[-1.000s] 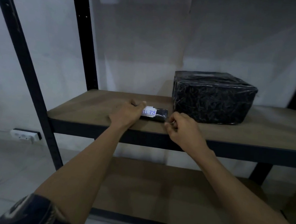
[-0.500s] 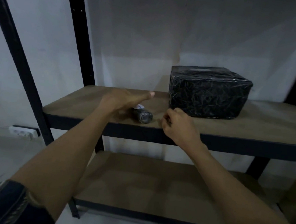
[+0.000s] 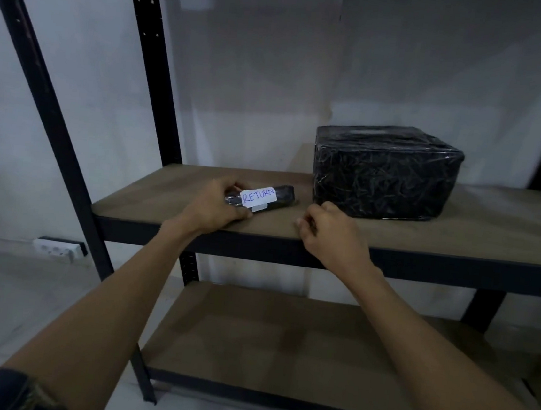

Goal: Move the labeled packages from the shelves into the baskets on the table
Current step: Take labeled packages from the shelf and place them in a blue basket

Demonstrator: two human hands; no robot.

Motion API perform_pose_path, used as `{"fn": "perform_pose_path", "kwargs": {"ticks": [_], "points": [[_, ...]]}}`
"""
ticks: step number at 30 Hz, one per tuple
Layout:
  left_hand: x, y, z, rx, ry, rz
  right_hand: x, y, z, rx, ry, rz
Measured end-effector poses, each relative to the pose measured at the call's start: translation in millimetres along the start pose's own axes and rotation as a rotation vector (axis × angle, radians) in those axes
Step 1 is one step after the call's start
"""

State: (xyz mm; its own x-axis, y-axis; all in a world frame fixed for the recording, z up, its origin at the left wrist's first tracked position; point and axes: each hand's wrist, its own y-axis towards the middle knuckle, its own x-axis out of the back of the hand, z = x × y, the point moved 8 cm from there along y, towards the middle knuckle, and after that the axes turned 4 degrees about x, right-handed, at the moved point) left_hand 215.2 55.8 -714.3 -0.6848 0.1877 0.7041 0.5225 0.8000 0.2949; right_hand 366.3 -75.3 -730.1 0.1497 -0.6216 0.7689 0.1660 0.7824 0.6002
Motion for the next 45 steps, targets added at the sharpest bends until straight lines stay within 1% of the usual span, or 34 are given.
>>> {"fn": "perform_pose_path", "kwargs": {"ticks": [3, 6, 9, 13, 18, 25, 31, 34, 38, 45], "points": [[6, -9, 10, -0.049, -0.061, -0.018, 0, 0, 1, 0.014, -0.001, -0.005], [10, -17, 12, -0.090, -0.116, -0.072, 1, -1, 1, 0.023, -0.012, -0.016], [11, -20, 13, -0.113, -0.120, -0.125, 0, -1, 0, 0.027, -0.021, -0.019], [12, -22, 13, -0.119, -0.142, -0.147, -1, 0, 0, 0.032, -0.032, -0.020], [11, -21, 15, -0.116, -0.137, -0.114, -2, -1, 1, 0.036, -0.026, -0.016], [9, -17, 17, -0.089, -0.155, -0.026, -6, -1, 0, 0.055, -0.035, -0.005], [8, -17, 16, -0.092, -0.161, 0.003, -5, -7, 9, 0.172, -0.203, -0.018], [8, -16, 18, -0.086, -0.164, 0.013, -4, -9, 12, 0.184, -0.265, -0.050], [8, -14, 23, -0.066, -0.170, 0.026, -6, -12, 15, 0.229, -0.367, -0.042], [4, -13, 23, -0.022, -0.220, 0.080, -8, -12, 16, 0.229, -0.388, -0.027]]}}
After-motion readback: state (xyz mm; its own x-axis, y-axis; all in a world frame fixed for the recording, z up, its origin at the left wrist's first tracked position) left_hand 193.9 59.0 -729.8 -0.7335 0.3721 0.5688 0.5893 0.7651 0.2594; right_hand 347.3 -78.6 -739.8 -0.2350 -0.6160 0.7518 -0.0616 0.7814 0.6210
